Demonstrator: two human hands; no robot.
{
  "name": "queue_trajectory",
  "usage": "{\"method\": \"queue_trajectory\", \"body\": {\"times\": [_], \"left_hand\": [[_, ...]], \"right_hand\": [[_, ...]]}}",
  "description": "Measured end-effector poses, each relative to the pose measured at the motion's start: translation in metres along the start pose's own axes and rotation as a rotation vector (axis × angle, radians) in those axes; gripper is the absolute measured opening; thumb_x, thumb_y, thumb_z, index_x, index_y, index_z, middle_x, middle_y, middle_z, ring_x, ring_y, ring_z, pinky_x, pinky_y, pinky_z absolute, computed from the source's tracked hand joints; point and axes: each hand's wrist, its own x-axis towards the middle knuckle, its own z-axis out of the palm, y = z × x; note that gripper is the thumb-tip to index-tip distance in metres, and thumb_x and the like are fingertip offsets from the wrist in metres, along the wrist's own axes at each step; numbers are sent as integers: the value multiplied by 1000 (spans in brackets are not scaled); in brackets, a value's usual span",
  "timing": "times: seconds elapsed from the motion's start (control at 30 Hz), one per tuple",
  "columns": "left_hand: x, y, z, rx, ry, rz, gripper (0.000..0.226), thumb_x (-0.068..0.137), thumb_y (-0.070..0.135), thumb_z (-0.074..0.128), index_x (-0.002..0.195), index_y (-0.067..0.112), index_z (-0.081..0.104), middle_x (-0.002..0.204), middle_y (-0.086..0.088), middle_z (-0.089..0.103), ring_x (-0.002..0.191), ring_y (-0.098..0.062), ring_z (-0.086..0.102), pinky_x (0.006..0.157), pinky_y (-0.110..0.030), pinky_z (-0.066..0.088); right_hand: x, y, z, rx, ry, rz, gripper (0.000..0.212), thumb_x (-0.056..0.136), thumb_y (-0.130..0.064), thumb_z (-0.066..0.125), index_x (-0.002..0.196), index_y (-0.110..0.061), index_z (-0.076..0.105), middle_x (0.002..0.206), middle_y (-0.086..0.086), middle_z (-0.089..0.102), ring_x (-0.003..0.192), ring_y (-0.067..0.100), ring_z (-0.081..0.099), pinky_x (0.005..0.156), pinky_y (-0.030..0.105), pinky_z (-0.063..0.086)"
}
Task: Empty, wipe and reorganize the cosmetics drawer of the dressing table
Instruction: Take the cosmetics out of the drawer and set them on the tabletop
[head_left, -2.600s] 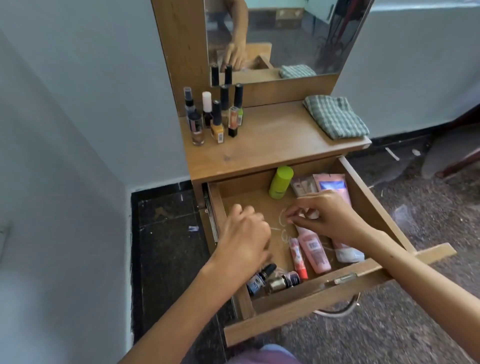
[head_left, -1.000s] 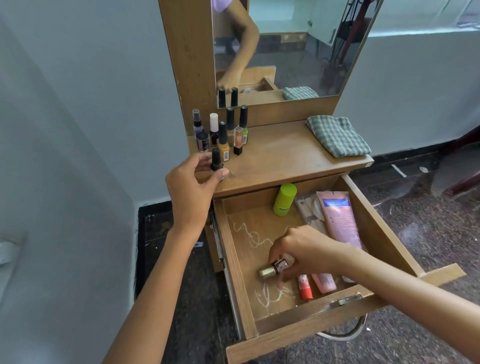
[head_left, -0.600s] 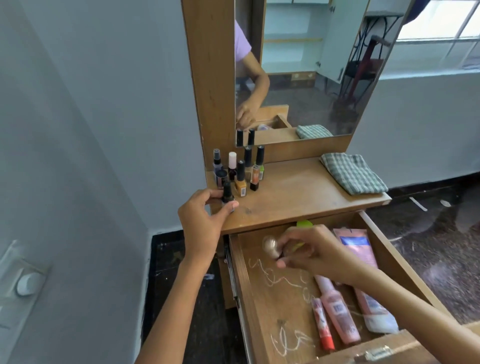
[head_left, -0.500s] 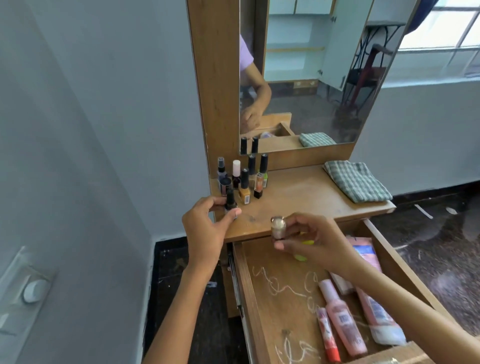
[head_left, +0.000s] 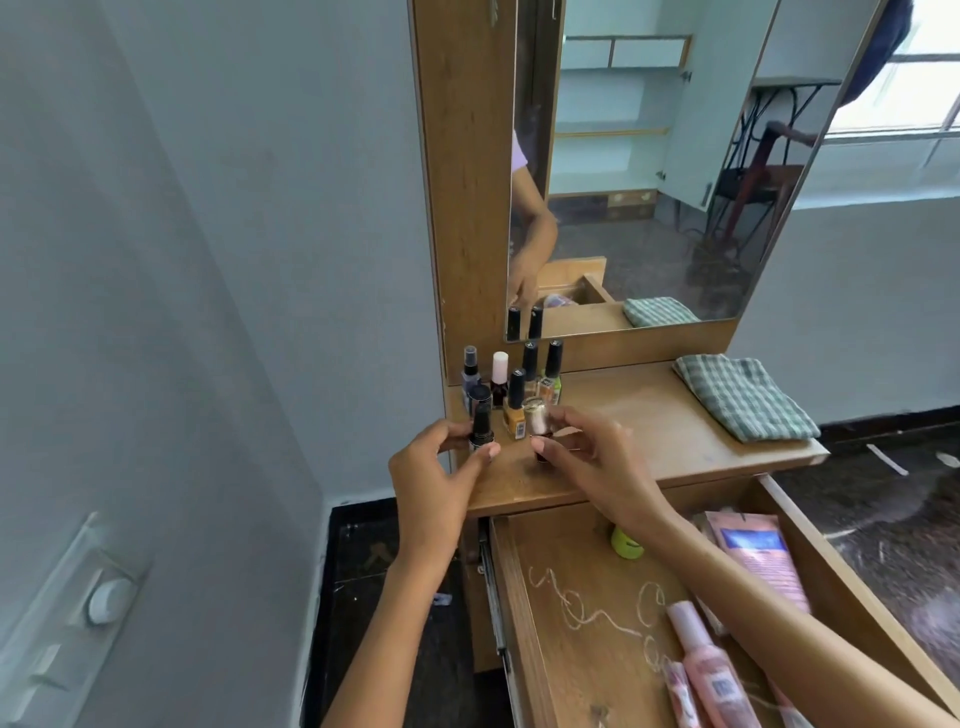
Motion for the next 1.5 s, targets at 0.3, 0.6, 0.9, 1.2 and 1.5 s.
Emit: {"method": "queue_trajectory", "body": {"times": [0.3, 0.6, 0.9, 1.2, 1.5], "left_hand": [[0, -2, -3, -24, 4, 6, 25, 72, 32, 76, 92, 24, 65, 88, 15, 63, 85, 2, 59, 74, -7, 43], [2, -6, -5, -43, 11, 4, 26, 67, 35, 79, 86, 25, 64, 81, 24, 60, 81, 9, 59, 71, -3, 45], [1, -6, -6, -65, 19, 10, 26, 67, 33, 80, 85, 22, 65, 80, 21, 61, 81, 6, 60, 70, -1, 43], [-2, -5, -4, -30, 29, 18, 23, 70, 32, 78, 84, 20, 66, 80, 17, 62, 82, 5, 58, 72, -1, 42], [-30, 9, -14, 3, 136, 104, 32, 71, 27, 78, 98, 17, 64, 93, 9, 61, 89, 4, 55, 78, -4, 39]], "right_hand": [[8, -13, -2, -55, 98, -116, 23, 71, -17, 80, 93, -17, 71, 89, -6, 69, 80, 5, 62, 63, 21, 55], [21, -18, 16, -102, 122, -123, 19, 69, -19, 78, 86, -18, 69, 81, -7, 66, 76, 7, 62, 68, 33, 55], [13, -18, 18, -150, 107, -104, 38, 69, -31, 76, 101, -18, 61, 87, -6, 65, 80, 8, 61, 72, 32, 55], [5, -17, 19, -136, 145, -82, 34, 71, -27, 82, 99, -16, 65, 84, -6, 68, 79, 4, 64, 72, 28, 57], [-20, -5, -17, -188, 127, -51, 29, 69, -30, 82, 91, -28, 63, 87, -14, 68, 80, -1, 65, 64, 20, 55]]}}
